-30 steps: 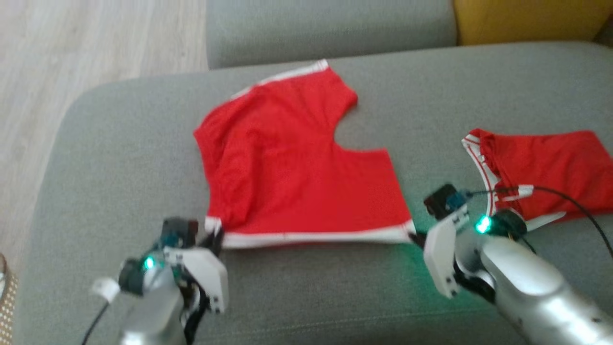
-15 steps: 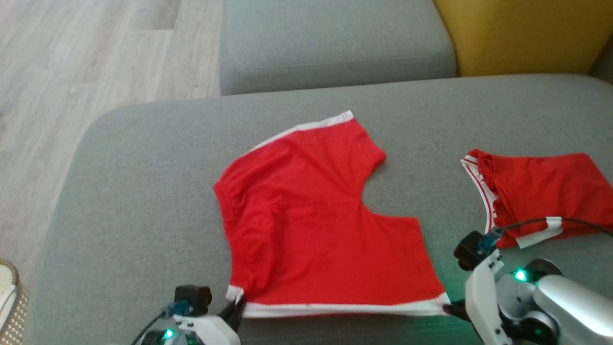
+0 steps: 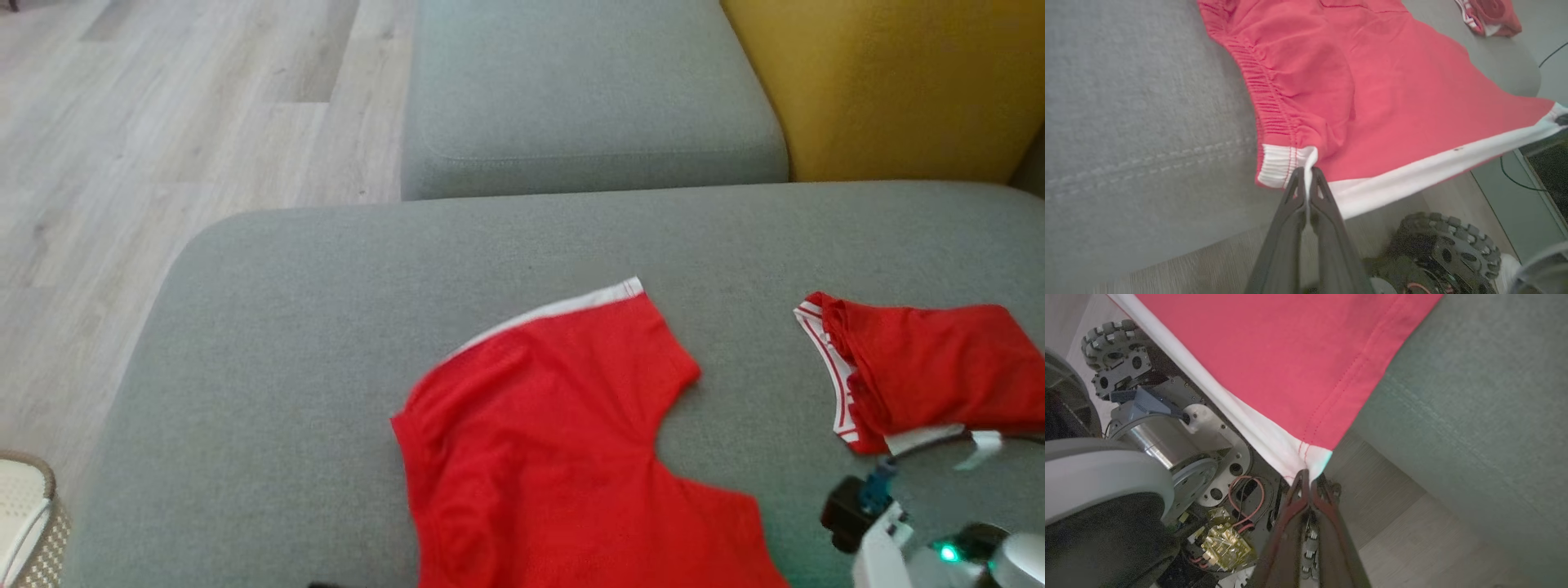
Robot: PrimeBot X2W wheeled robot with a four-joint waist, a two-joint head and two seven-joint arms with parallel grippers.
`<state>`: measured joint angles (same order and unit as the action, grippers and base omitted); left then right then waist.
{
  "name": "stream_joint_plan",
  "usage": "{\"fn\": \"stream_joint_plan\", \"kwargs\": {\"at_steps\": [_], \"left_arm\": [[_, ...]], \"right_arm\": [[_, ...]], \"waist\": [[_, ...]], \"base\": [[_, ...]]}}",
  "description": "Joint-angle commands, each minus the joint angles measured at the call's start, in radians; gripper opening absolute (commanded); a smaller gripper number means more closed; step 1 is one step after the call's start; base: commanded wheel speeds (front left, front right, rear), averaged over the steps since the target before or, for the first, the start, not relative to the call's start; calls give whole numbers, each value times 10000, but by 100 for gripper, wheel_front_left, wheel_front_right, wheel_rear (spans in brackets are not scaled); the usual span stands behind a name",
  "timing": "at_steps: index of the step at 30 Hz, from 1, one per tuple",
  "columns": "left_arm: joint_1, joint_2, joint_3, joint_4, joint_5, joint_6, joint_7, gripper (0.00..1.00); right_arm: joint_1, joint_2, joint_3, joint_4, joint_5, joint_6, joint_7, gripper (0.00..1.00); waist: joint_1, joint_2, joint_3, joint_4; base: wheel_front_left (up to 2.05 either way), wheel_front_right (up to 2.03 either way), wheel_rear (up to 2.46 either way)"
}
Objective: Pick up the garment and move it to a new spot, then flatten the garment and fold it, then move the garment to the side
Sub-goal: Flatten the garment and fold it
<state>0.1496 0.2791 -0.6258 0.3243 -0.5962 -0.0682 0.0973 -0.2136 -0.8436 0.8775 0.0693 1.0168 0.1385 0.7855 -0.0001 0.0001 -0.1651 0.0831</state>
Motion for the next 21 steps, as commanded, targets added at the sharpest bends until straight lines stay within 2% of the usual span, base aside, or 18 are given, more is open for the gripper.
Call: {"fn": "stream_joint_plan", "kwargs": {"at_steps": [1, 5, 8, 13, 17, 21], "left_arm": [[-160, 507, 435, -779, -125, 265, 254, 0], [369, 707, 577, -2035, -428, 612, 678, 0], [356, 693, 770, -2622, -532, 891, 758, 0], [9, 521, 994, -3177, -775, 1091, 952, 0], [-526, 294, 1198, -3515, -1122, 1132, 1203, 0], [-1357, 174, 1227, -3403, -1057, 1067, 1353, 0]], "right_arm": [[106, -770, -433, -364, 63, -78, 279, 0], [320, -914, -1154, -875, -47, -78, 439, 0], [210, -741, -1581, -1012, -440, -78, 495, 0], [-342, -357, -2187, -888, -1062, -78, 515, 0], [-1266, 445, -2901, -334, -1495, -78, 653, 0], [-2336, 1274, -3130, 245, -1949, -78, 720, 0]], "waist": [[1, -1, -42, 39], [1, -1, -10, 57], [1, -1, 90, 94], [1, -1, 329, 259], [1, -1, 721, 403], [1, -1, 1151, 634]], "base": [[0, 0, 0], [0, 0, 0], [0, 0, 0], [0, 0, 0], [0, 0, 0], [0, 0, 0]]}}
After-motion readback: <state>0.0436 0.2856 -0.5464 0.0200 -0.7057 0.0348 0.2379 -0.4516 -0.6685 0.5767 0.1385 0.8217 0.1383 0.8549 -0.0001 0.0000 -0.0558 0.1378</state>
